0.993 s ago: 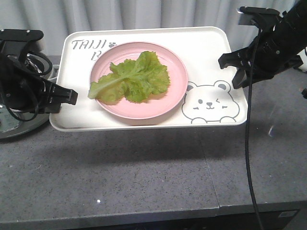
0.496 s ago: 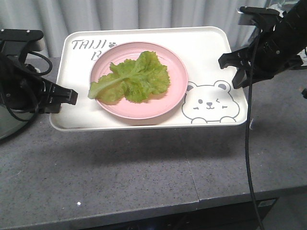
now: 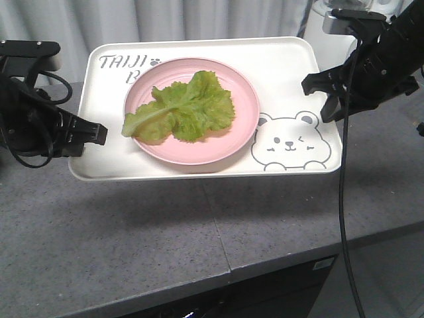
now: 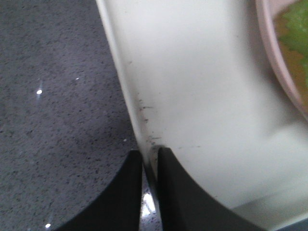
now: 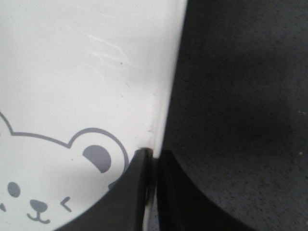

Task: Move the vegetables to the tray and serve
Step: 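Hold the tray level with both grippers while the base backs away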

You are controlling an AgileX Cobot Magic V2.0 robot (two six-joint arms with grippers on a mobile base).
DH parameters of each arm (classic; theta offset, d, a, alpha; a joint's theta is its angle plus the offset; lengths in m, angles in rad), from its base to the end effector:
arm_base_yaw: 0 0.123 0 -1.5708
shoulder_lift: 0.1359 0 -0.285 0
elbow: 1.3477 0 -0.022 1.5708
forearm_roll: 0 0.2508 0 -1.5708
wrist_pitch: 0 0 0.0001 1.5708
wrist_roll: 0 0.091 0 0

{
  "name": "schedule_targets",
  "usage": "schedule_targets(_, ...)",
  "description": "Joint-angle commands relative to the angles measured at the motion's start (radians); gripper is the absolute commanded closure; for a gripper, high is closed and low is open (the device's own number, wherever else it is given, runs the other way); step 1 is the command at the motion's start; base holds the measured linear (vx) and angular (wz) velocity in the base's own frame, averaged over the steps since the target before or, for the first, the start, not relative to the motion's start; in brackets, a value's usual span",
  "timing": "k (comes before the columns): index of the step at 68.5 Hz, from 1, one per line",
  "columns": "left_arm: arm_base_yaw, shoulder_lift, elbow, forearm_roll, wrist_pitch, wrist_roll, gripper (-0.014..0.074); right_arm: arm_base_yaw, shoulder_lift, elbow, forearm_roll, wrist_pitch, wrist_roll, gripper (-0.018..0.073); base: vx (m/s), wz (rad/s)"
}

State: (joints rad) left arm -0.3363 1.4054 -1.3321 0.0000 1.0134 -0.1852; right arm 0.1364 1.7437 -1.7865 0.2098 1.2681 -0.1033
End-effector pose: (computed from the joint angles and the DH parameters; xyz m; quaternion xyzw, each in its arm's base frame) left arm 0.2749 -0.0961 0.3568 0.0724 0.9567 -0.0726 0.2723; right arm 0.3644 0.0683 0.3681 -0.1072 0.9654 0.1078 0.2117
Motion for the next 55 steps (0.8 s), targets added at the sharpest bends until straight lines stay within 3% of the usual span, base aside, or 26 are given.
schedule_targets(1,-0.019,-0.036,-0.033,-0.050,-0.082,0.016,0.0602,0.011,-0.054,-0.029,0.062,0.014,-0.025,0.0565,-0.01,-0.33)
schedule_targets(55,-0.019,-0.036,-0.033,-0.050,-0.082,0.016,0.0602,0.011,-0.054,-0.029,0.062,0.014,-0.025,0.0565,-0.01,-0.25)
